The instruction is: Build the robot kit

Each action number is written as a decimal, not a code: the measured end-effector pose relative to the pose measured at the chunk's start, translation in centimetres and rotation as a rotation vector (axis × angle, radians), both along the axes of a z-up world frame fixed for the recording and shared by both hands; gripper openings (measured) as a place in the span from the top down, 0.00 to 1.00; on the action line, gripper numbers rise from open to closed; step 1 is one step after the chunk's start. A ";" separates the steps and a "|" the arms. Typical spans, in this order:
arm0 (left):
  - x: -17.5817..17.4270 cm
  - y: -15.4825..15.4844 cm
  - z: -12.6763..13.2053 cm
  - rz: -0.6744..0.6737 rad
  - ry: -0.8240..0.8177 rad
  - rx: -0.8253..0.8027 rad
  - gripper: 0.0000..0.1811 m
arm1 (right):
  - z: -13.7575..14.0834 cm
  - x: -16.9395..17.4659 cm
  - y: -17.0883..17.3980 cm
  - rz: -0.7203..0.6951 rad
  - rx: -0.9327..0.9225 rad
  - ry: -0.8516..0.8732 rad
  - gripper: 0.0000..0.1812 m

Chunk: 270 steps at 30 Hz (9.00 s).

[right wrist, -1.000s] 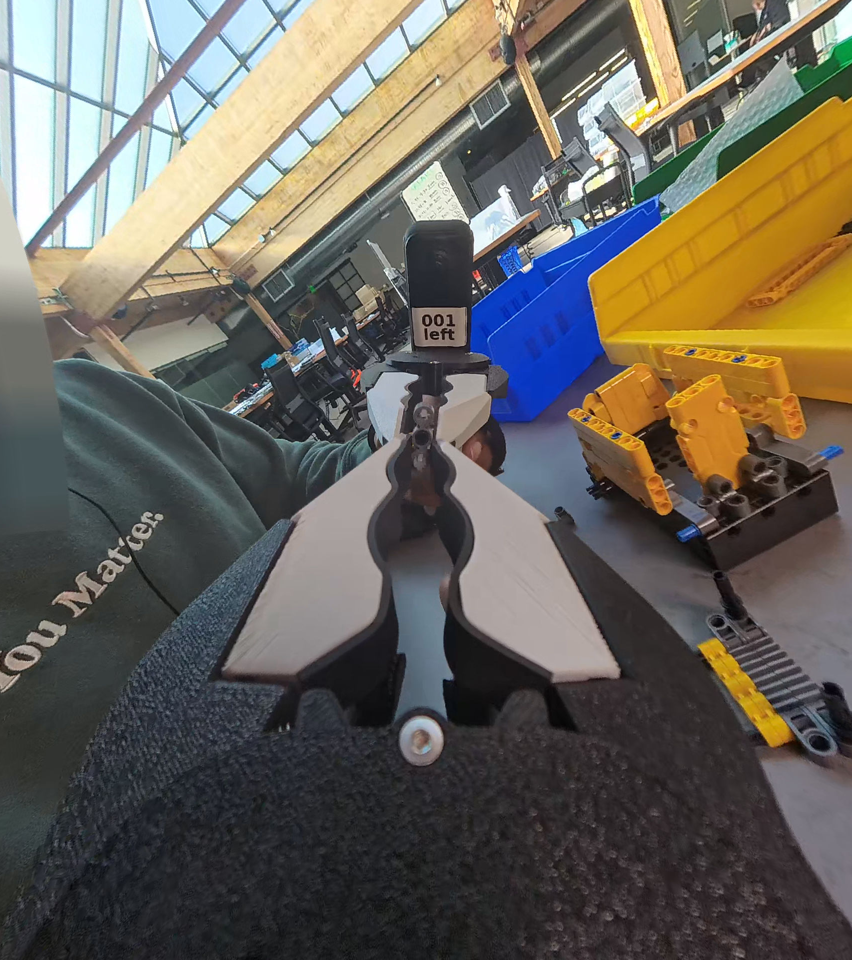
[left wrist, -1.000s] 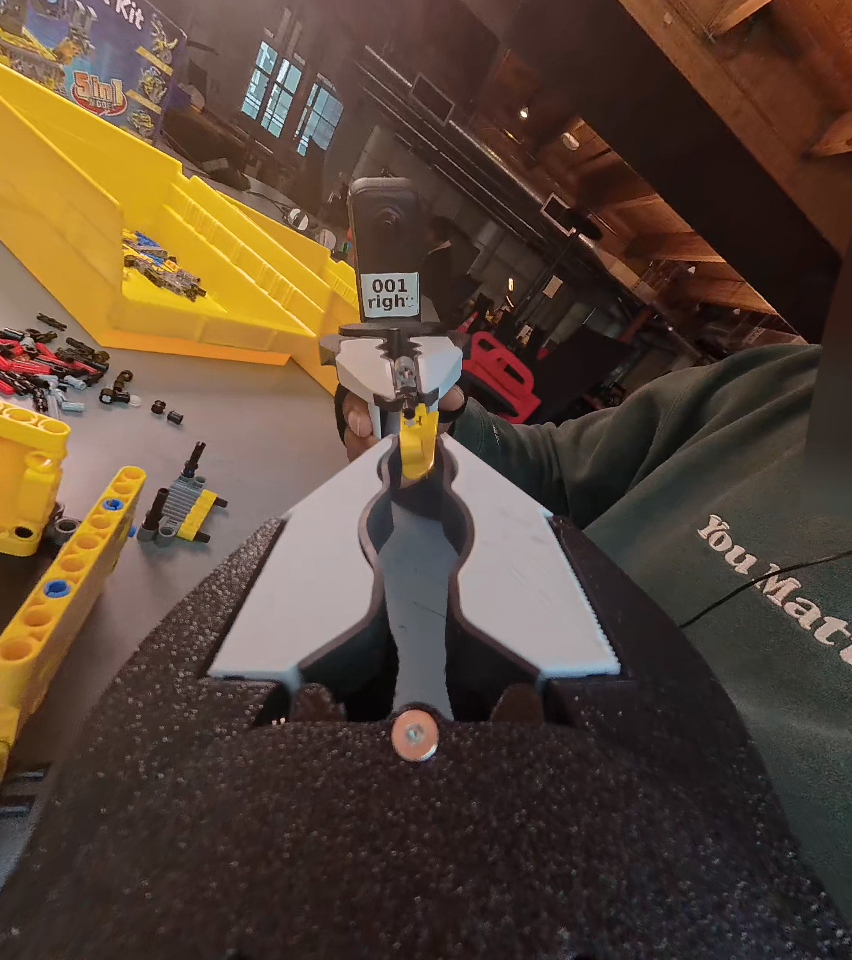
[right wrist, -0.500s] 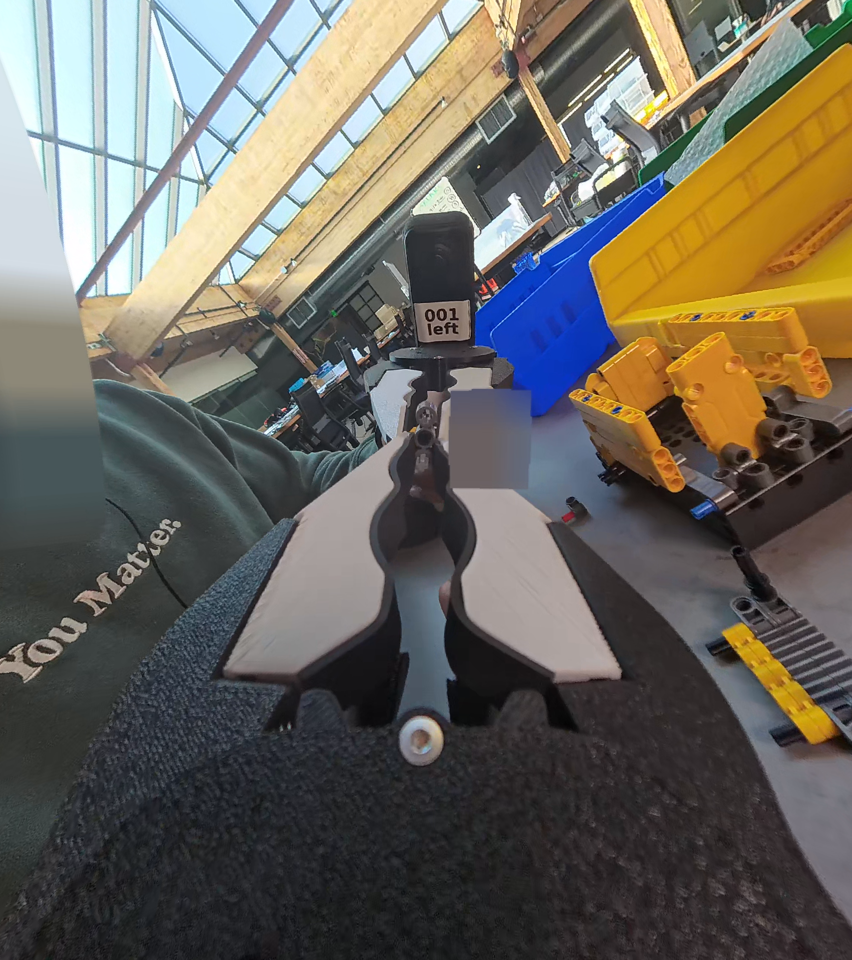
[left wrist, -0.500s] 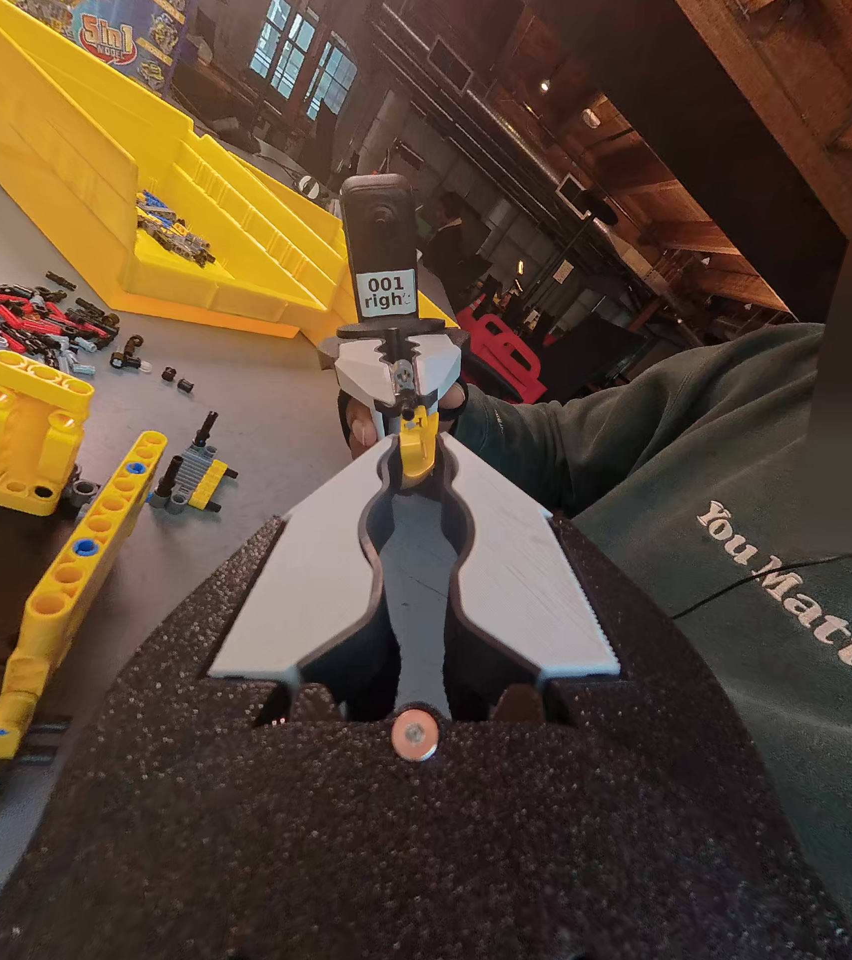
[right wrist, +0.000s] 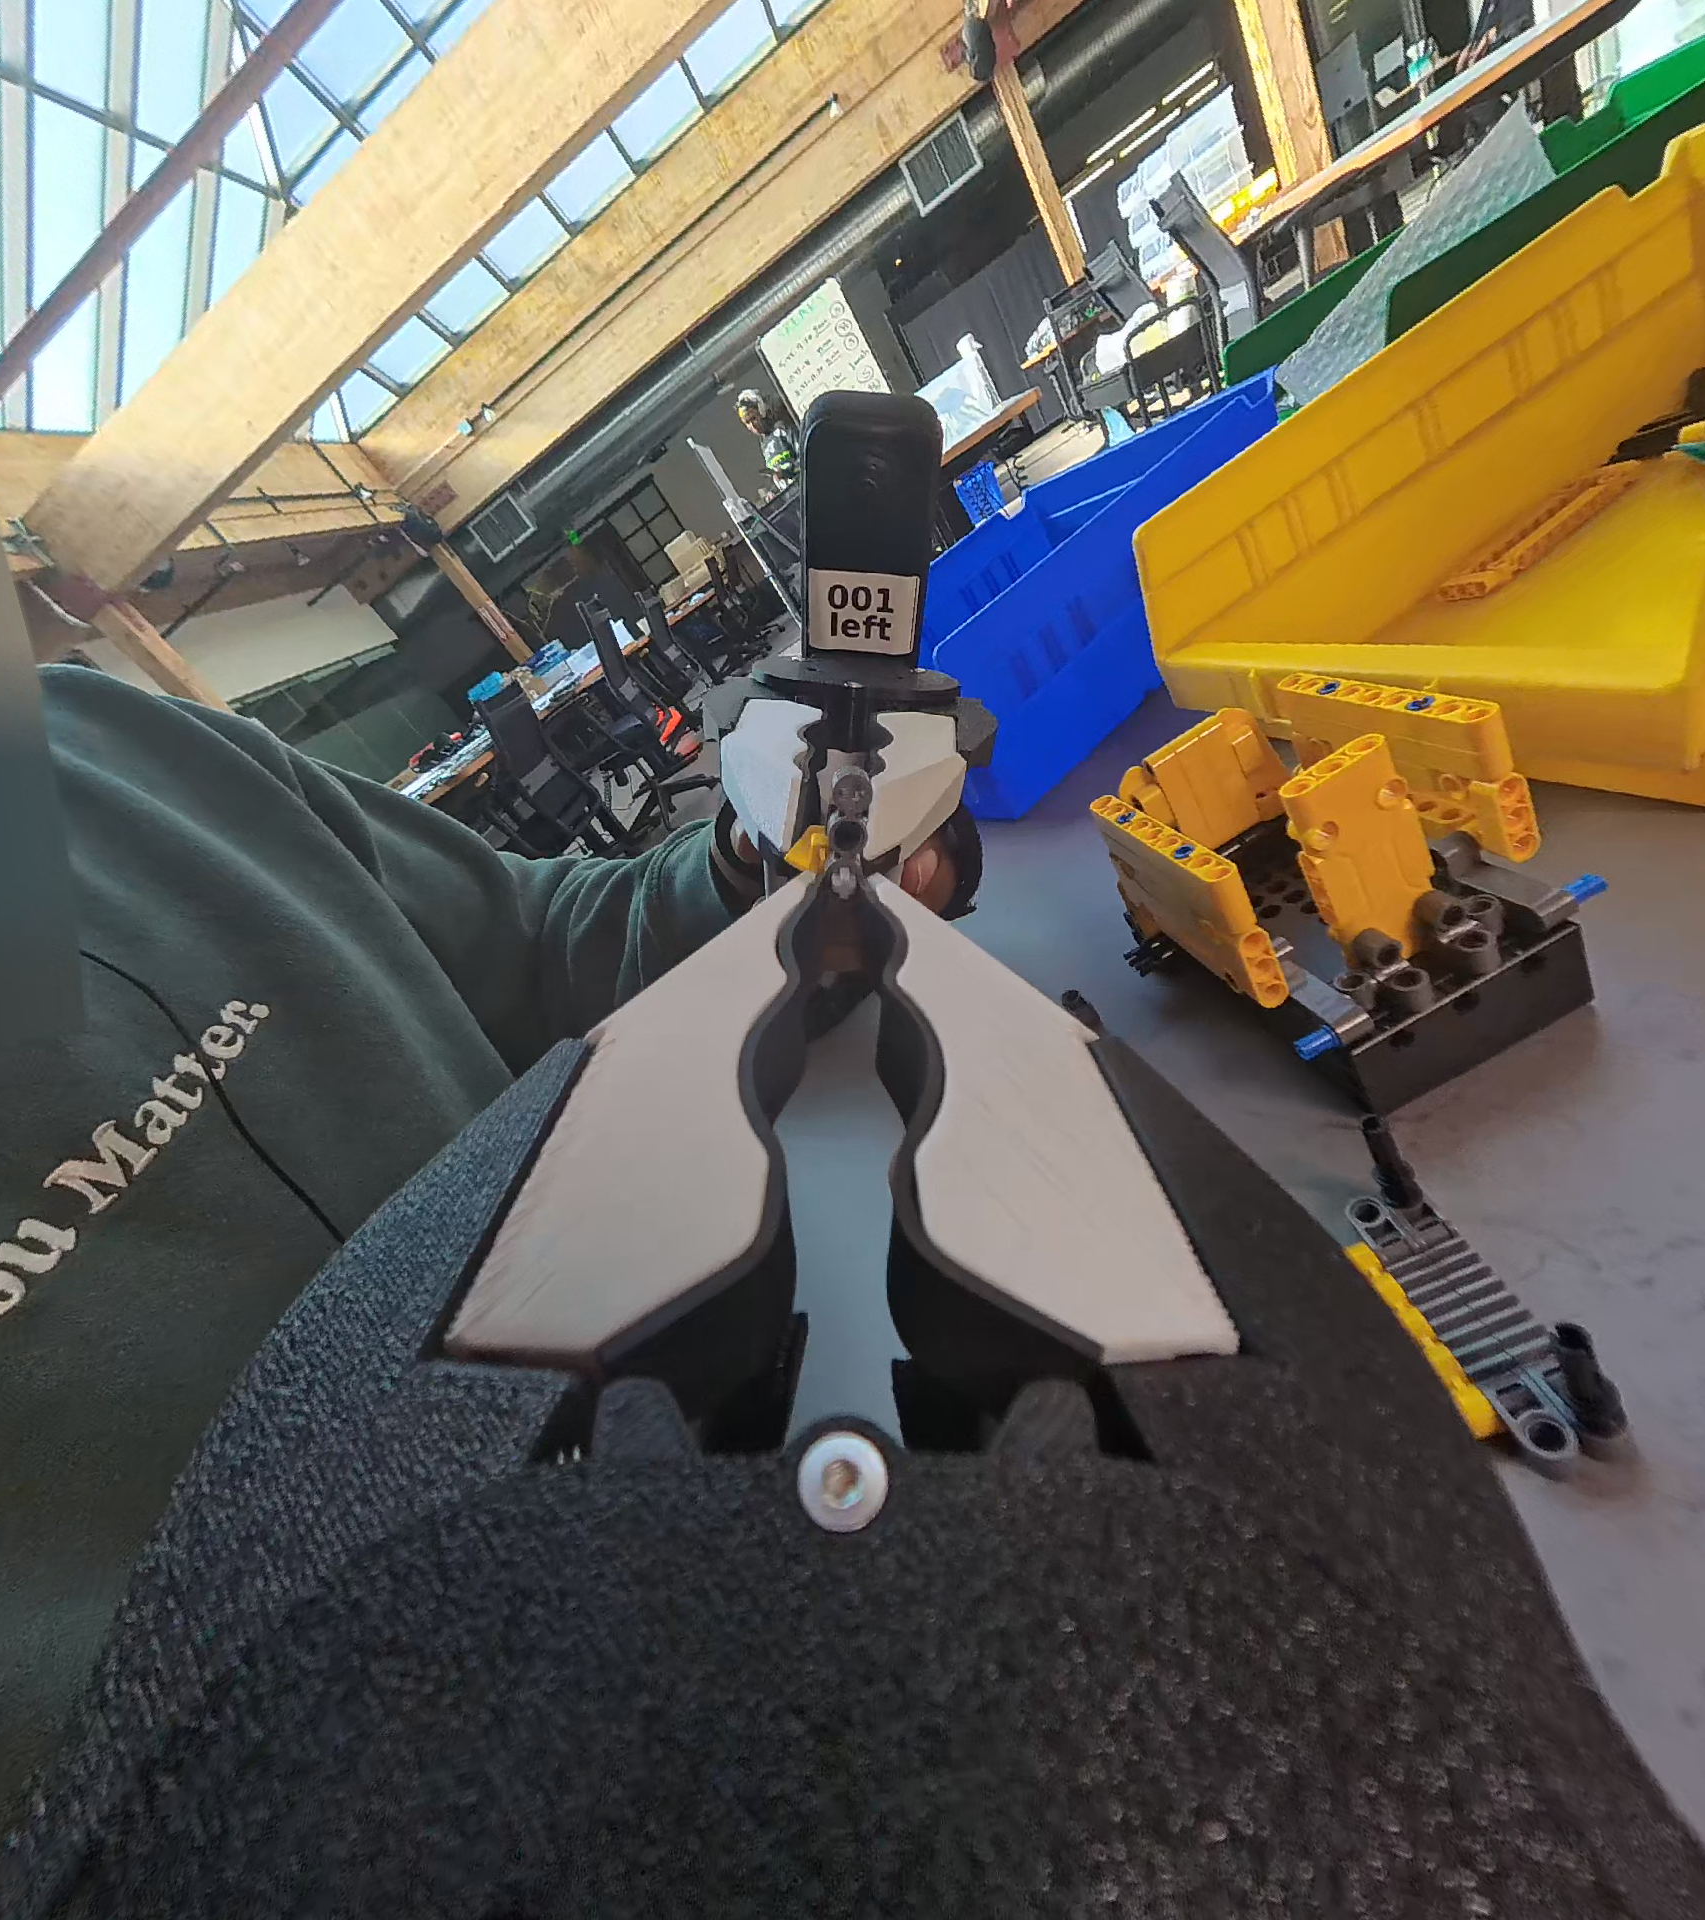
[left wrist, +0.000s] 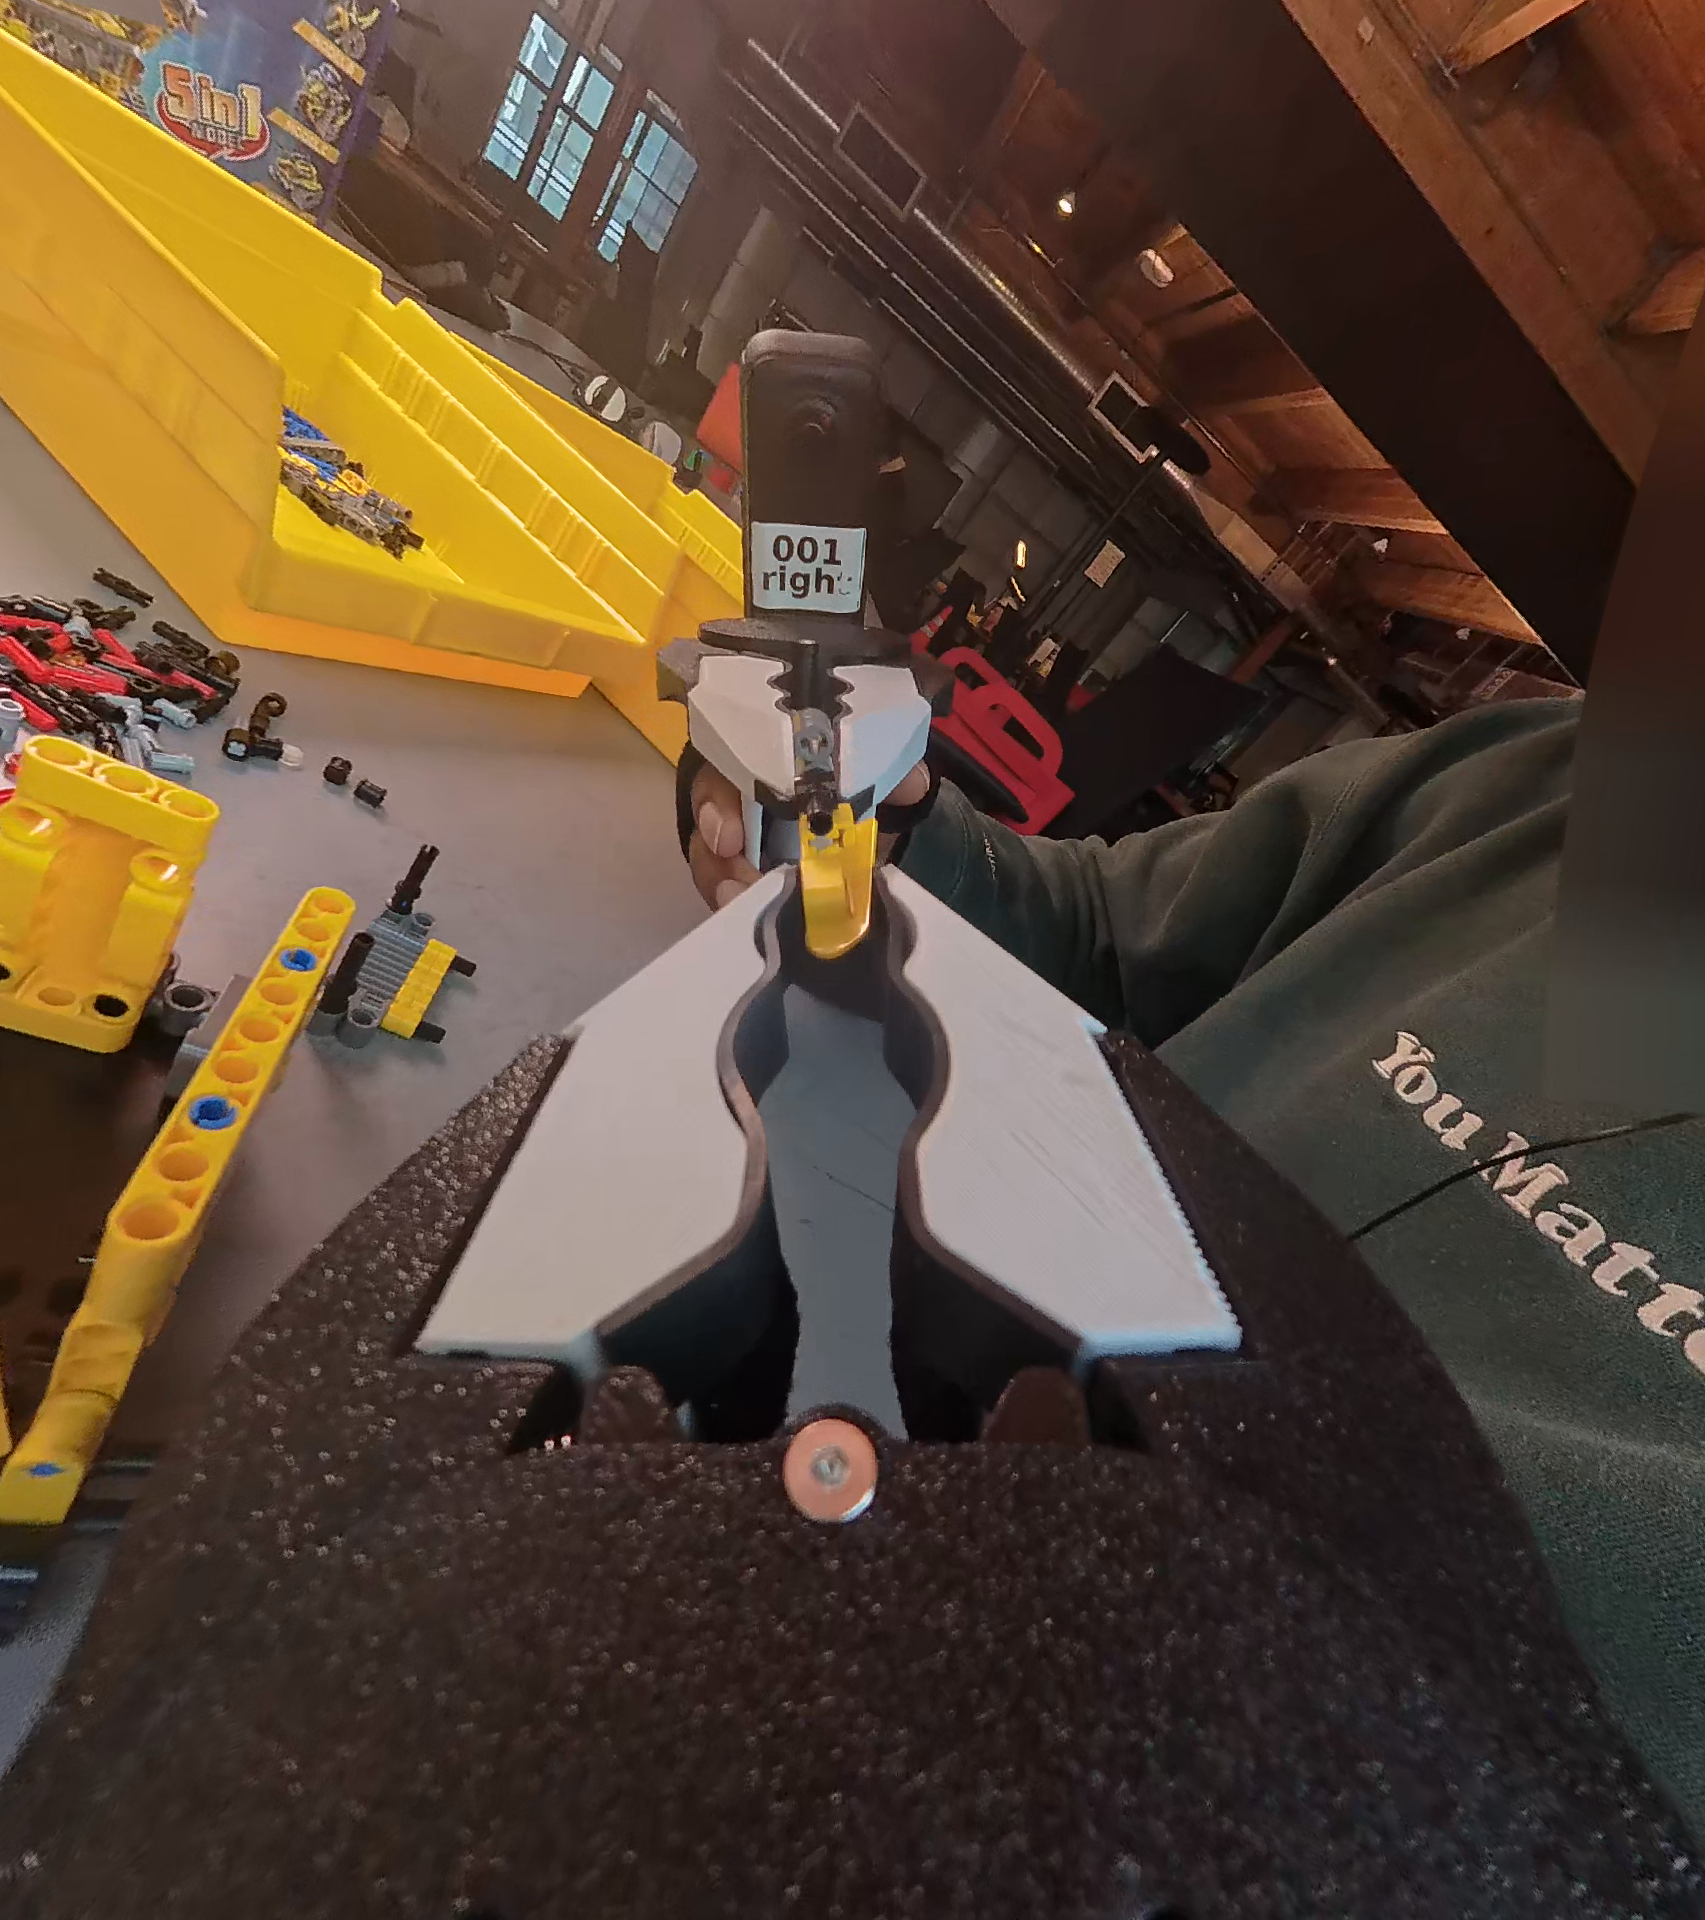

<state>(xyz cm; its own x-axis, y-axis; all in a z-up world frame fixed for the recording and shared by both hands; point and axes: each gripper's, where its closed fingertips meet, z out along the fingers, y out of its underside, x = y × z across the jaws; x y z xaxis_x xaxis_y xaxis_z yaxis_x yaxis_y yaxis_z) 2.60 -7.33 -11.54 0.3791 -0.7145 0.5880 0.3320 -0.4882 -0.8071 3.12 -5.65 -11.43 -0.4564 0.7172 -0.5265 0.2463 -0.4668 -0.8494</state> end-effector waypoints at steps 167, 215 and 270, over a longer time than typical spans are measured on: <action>2.0 -0.6 -6.4 -0.121 0.285 -0.120 0.94 | -6.7 1.5 -1.1 0.165 0.228 -0.206 0.99; -0.2 1.7 2.7 -0.086 -0.481 -0.011 0.94 | 3.7 -0.4 1.8 -0.325 0.328 0.256 0.96; 0.6 1.5 -1.7 0.086 0.200 0.114 0.93 | -0.1 0.0 0.9 -0.143 0.458 0.119 0.89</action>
